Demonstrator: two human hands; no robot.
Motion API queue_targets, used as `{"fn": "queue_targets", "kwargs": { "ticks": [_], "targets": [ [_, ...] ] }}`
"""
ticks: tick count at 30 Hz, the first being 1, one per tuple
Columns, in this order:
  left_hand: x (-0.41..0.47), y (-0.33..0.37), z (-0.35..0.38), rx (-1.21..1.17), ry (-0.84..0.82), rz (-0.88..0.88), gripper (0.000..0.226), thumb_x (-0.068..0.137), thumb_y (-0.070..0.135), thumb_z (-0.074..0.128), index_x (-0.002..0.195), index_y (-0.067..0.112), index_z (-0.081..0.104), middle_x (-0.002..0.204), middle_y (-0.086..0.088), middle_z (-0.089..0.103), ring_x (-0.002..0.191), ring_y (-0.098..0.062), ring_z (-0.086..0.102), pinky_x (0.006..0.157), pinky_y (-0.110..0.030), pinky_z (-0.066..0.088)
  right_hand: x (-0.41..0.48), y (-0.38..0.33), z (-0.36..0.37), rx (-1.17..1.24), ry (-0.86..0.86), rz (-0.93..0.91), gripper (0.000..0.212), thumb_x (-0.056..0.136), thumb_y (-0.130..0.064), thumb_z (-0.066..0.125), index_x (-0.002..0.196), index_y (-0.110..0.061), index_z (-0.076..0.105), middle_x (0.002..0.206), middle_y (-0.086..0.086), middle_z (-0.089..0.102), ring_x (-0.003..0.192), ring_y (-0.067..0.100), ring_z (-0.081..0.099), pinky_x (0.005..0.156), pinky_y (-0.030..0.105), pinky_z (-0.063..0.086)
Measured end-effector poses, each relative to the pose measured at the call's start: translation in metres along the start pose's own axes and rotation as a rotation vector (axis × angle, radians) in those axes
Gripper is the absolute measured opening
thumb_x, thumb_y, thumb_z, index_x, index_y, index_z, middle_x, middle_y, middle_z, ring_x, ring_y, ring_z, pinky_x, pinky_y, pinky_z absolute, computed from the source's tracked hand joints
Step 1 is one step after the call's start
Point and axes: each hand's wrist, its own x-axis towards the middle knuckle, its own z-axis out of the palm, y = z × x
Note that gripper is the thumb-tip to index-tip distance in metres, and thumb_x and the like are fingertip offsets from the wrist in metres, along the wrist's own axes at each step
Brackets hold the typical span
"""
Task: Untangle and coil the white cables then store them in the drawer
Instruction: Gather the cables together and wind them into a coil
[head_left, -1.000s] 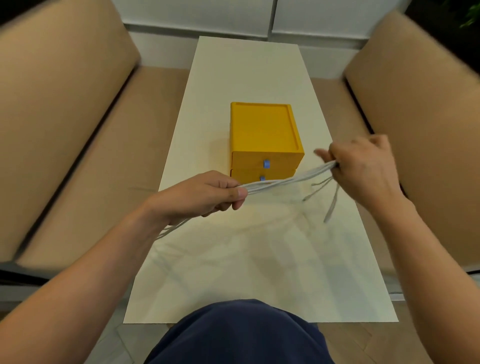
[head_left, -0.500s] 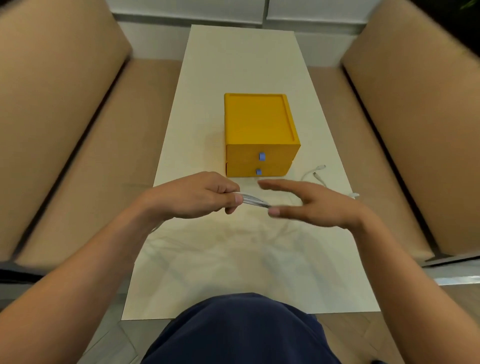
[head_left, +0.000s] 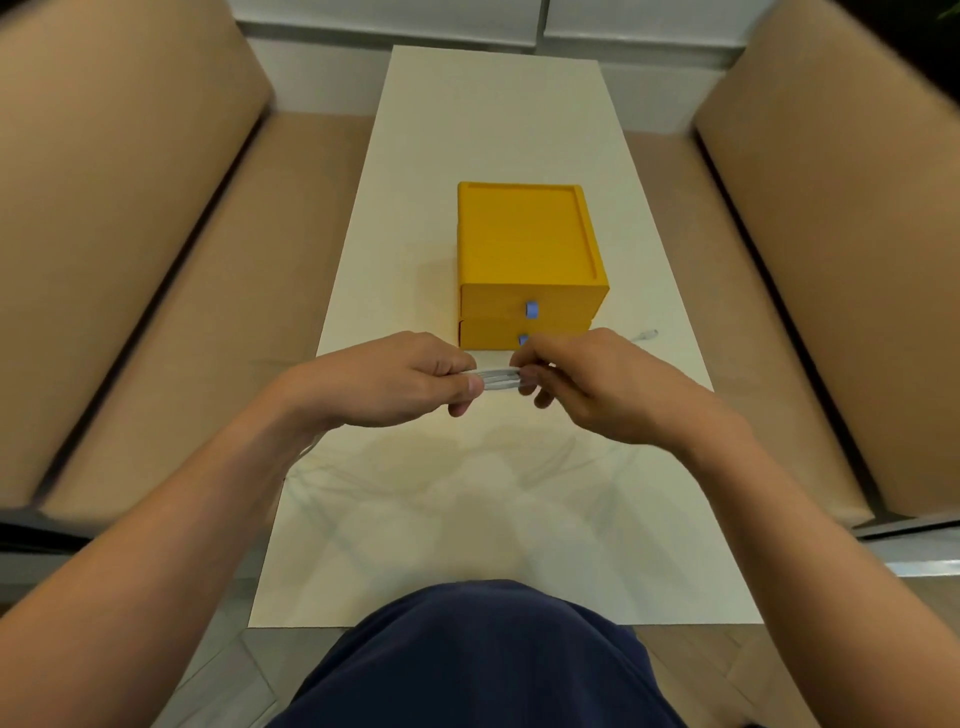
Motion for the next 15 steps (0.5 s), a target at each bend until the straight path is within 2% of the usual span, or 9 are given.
{"fn": "queue_targets", "kwargs": {
  "ticks": [2,4,7,9,15],
  "targets": [
    [0.0,0.0,-0.001,-0.002,0.024,-0.005,0.036,0.108,0.03,0.049,0.078,0.014,0.063,0.057,0.008,0.039,0.045,-0.005,0.036,0.049,-0.017,0.034,0.0,-0.004,0.006,-0.261,0.085,-0.036,0.019,0.108,-0.034,0.04,0.115,-0.027,0.055,0.1,-0.006,0.068,0.079,0.018,0.063,0.07,0.044,0.056],
    [0.001,0.001,-0.002,0.009,0.03,-0.001,0.036,0.108,0.03,0.049,0.078,0.016,0.063,0.058,0.006,0.041,0.046,-0.005,0.036,0.049,-0.016,0.033,-0.001,-0.003,0.01,-0.283,0.155,-0.073,0.018,0.107,-0.037,0.041,0.114,-0.026,0.054,0.1,-0.005,0.065,0.076,0.021,0.057,0.065,0.045,0.053],
    [0.001,0.002,-0.003,0.016,0.005,-0.004,0.036,0.107,0.031,0.05,0.077,0.017,0.063,0.061,0.001,0.041,0.048,-0.007,0.035,0.049,-0.018,0.032,-0.002,0.001,0.007,-0.081,0.165,-0.093,0.01,0.103,-0.029,0.059,0.109,-0.023,0.064,0.099,-0.009,0.065,0.083,0.016,0.061,0.071,0.043,0.056],
    [0.001,0.003,-0.002,0.017,-0.009,-0.005,0.036,0.107,0.031,0.051,0.077,0.016,0.063,0.059,0.004,0.041,0.048,-0.006,0.035,0.048,-0.018,0.031,-0.002,0.002,0.002,-0.022,0.144,-0.093,0.009,0.1,-0.027,0.065,0.105,-0.02,0.069,0.094,-0.012,0.064,0.081,0.013,0.063,0.073,0.042,0.057],
    [-0.001,-0.001,-0.006,-0.003,-0.024,-0.008,0.037,0.107,0.029,0.051,0.077,0.014,0.063,0.056,0.01,0.041,0.048,-0.005,0.034,0.047,-0.016,0.031,-0.006,0.014,-0.004,0.279,0.085,0.019,0.019,0.097,-0.039,0.066,0.102,-0.025,0.078,0.091,-0.012,0.071,0.085,0.013,0.063,0.074,0.045,0.055]
  ]
}}
